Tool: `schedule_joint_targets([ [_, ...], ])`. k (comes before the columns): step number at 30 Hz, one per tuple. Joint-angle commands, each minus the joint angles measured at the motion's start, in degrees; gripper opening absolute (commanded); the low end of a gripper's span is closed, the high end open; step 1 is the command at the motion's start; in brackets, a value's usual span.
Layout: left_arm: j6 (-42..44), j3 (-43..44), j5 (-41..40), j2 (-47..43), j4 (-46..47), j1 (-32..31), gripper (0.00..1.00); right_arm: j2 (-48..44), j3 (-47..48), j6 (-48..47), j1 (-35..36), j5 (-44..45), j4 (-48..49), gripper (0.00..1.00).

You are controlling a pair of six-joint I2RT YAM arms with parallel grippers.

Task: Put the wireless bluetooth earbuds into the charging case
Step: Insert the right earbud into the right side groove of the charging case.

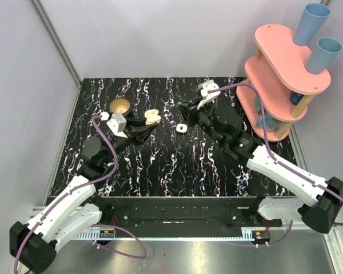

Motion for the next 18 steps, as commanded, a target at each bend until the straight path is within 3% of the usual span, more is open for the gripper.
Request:
schedule_joint_targets([
  [1,-0.4,2.0,-0.3,0.6,3.4,-0.1,0.00,-2.3,-0.8,-1.5,2.9,2.1,9.8,0.08],
  [18,0.8,1.9,2.9,1.7,4.9,-0.1,0.00,-0.6,0.4,-0.5,8.9,-4.1,14.6,0.08],
])
